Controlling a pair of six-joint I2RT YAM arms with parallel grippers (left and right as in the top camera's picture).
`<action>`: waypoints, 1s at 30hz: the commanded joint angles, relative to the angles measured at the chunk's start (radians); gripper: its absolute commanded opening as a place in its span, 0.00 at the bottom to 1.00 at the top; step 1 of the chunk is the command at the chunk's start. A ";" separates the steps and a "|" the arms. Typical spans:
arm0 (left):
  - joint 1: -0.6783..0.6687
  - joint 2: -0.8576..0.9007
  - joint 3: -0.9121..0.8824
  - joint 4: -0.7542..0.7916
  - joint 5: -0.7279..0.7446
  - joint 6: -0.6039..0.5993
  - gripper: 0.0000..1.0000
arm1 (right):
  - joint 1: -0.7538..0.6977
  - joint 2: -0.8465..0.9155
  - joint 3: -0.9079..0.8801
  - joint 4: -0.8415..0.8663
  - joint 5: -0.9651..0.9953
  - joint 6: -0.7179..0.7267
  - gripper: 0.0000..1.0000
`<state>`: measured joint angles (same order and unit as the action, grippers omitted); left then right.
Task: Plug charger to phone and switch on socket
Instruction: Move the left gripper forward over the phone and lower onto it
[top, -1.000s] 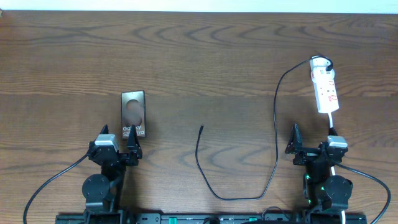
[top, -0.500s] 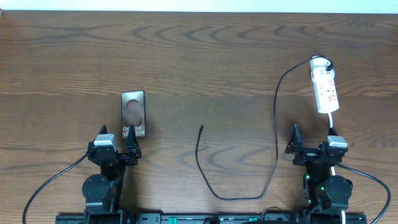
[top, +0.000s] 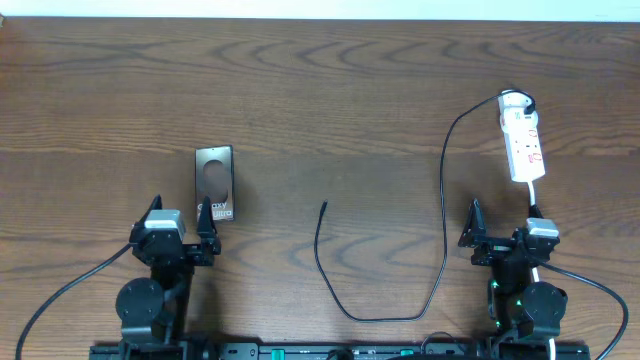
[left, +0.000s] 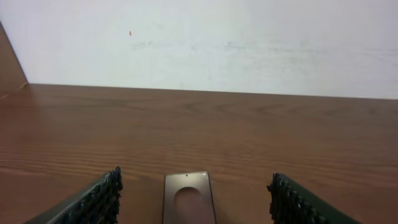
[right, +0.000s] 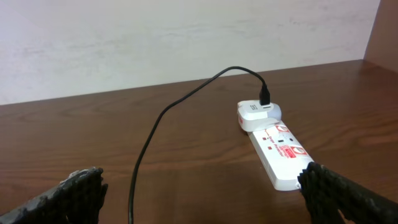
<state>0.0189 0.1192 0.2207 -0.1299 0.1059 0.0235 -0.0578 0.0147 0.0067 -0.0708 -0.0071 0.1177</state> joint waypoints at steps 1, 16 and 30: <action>0.004 0.035 0.018 -0.003 0.006 0.026 0.74 | -0.006 -0.009 -0.001 -0.004 -0.006 -0.014 0.99; 0.004 0.148 0.080 -0.003 0.006 0.026 0.74 | -0.006 -0.009 -0.001 -0.004 -0.006 -0.014 0.99; 0.004 0.280 0.263 -0.121 0.006 0.025 0.74 | -0.006 -0.008 -0.001 -0.004 -0.006 -0.014 0.99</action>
<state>0.0189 0.3546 0.4080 -0.2276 0.1062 0.0315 -0.0578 0.0147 0.0071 -0.0704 -0.0071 0.1177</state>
